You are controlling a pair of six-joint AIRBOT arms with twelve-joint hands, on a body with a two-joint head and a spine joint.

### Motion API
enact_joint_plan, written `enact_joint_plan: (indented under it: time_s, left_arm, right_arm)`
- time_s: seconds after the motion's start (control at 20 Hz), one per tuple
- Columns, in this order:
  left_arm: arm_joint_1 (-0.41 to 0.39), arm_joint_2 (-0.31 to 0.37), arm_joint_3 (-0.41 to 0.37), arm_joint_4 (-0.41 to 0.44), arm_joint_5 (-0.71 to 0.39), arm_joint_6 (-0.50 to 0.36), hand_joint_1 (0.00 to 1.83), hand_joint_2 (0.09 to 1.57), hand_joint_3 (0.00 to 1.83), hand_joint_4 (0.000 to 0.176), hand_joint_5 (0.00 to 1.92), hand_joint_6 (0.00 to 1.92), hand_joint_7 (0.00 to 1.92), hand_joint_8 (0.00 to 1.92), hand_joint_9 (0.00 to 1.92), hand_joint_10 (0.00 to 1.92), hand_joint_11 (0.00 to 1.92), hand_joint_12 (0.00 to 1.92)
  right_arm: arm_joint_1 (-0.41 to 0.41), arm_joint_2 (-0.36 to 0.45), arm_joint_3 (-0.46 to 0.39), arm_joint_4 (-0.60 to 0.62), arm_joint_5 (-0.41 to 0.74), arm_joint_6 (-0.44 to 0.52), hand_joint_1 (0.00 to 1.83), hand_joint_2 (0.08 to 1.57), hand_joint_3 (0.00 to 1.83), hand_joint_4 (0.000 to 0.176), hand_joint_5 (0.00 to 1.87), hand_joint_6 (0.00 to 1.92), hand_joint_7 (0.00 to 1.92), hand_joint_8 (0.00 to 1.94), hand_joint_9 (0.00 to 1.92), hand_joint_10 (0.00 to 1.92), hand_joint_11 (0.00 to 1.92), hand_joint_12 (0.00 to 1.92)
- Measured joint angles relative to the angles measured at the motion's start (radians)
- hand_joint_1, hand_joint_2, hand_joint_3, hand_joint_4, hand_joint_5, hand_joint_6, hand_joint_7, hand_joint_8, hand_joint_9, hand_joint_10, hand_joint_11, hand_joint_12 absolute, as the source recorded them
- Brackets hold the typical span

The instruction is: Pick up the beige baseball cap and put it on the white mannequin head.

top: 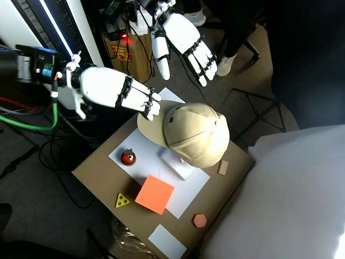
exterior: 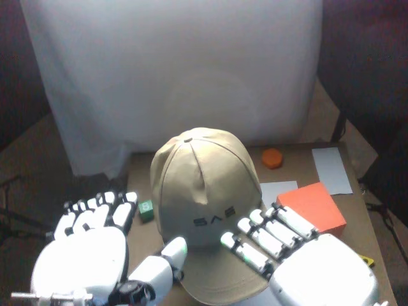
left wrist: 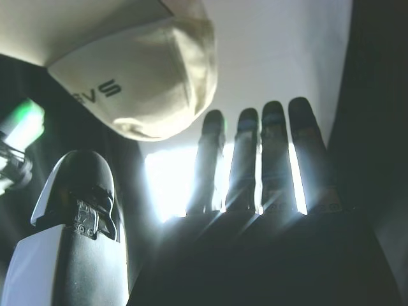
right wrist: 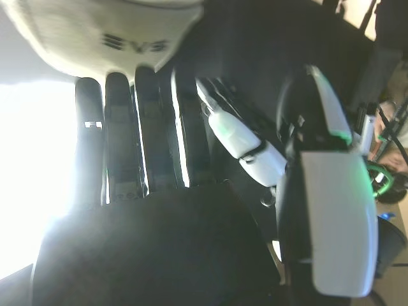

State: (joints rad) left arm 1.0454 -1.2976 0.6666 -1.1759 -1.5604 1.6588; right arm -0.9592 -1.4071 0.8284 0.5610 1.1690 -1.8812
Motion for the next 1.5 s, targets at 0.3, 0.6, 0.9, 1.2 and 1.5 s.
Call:
enact_joint_plan:
  time_s: [0.3, 0.6, 0.9, 1.2, 1.5]
  left_arm:
    - [-0.092, 0.069, -0.092, -0.091, 0.000, 0.120, 0.00, 1.15, 0.00, 0.077, 0.12, 0.00, 0.06, 0.00, 0.09, 0.00, 0.00, 0.28]
    - [-0.233, 0.120, -0.161, -0.172, 0.020, 0.212, 0.00, 1.14, 0.00, 0.077, 0.12, 0.00, 0.06, 0.00, 0.09, 0.00, 0.00, 0.28]
    - [-0.345, 0.135, -0.187, -0.230, 0.032, 0.314, 0.00, 1.16, 0.00, 0.076, 0.17, 0.00, 0.22, 0.00, 0.20, 0.00, 0.00, 0.45]
    - [-0.385, 0.191, -0.224, -0.273, 0.032, 0.346, 0.17, 1.17, 0.00, 0.007, 0.56, 0.01, 0.72, 0.03, 0.71, 0.06, 0.26, 0.86]
    - [-0.423, 0.193, -0.246, -0.284, 0.055, 0.348, 0.93, 1.14, 0.00, 0.000, 0.89, 1.92, 0.99, 1.92, 1.03, 1.92, 1.05, 1.92]
  right_arm:
    - [0.182, 0.267, -0.175, 0.239, -0.274, 0.012, 0.08, 0.99, 0.00, 0.098, 0.09, 0.00, 0.11, 0.00, 0.09, 0.00, 0.00, 0.55]
    - [0.407, 0.486, -0.206, 0.389, -0.624, 0.013, 0.09, 0.99, 0.00, 0.099, 0.09, 0.00, 0.11, 0.00, 0.09, 0.00, 0.00, 0.58]
    - [0.572, 0.638, -0.240, 0.875, -0.833, -0.347, 0.25, 0.99, 0.00, 0.041, 0.32, 0.02, 0.31, 0.01, 0.27, 0.02, 0.00, 0.89]
    - [0.586, 0.705, -0.229, 0.958, -0.801, -0.369, 0.52, 1.05, 0.00, 0.000, 0.78, 0.10, 0.82, 0.14, 0.61, 0.74, 0.44, 1.33]
    - [0.613, 0.635, -0.211, 0.921, -0.765, -0.375, 1.04, 1.12, 0.00, 0.000, 1.05, 1.92, 1.14, 1.94, 1.38, 1.92, 1.65, 1.92]
